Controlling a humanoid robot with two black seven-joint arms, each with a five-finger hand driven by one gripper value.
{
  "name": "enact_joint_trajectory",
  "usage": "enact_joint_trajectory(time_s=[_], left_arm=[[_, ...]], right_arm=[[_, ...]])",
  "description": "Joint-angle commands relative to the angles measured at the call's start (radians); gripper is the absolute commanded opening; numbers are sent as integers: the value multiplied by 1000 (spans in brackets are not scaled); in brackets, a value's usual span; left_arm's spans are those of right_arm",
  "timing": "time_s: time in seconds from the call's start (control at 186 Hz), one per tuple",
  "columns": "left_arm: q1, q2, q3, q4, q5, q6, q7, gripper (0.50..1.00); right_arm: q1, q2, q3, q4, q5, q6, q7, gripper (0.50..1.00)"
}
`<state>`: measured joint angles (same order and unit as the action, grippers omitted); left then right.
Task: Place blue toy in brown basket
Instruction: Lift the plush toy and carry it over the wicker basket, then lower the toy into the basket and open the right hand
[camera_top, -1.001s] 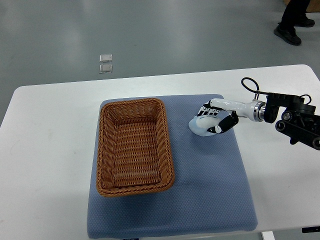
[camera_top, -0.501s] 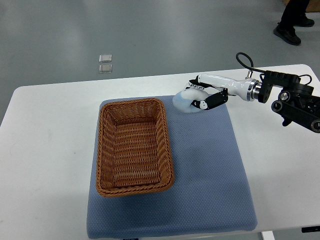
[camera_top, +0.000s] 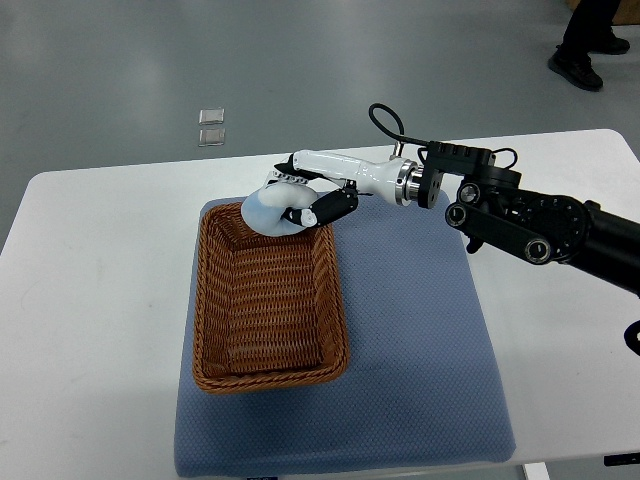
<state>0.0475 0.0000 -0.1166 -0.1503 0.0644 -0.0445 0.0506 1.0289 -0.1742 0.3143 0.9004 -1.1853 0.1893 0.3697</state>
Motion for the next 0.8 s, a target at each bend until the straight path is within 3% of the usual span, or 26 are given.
enact_joint_trajectory(time_s=[0.0,0.312,0.425,0.484,0.571,0.667,0.77,0.797], left_arm=[[0,0,0,-2,0,0,0,1000],[0,0,0,-3,0,-2,0,1000],[0,0,0,-3,0,-2,0,1000],[0,0,-2,-3,0,-2,0,1000],[0,0,-2,-8,0,-2,0,1000],[0,0,-2,-11,0,-6,0,1000],[0,0,-2,-11,0,-8,0,1000],[0,0,-2,-11,0,-8,0,1000]], right_arm=[[-4,41,-12,-21,-2,-1,0,500],[-20,124,-63,-103,-2,-30,-6,500],[-36,122,-70,-104,-2,-48,-6,609],[-44,120,-70,-104,0,-53,-6,705],[-47,114,-69,-104,3,-53,-6,799],[-47,111,-69,-104,6,-50,-5,862],[-46,105,-69,-104,12,-44,-5,870],[-46,104,-66,-104,12,-44,-2,895]])
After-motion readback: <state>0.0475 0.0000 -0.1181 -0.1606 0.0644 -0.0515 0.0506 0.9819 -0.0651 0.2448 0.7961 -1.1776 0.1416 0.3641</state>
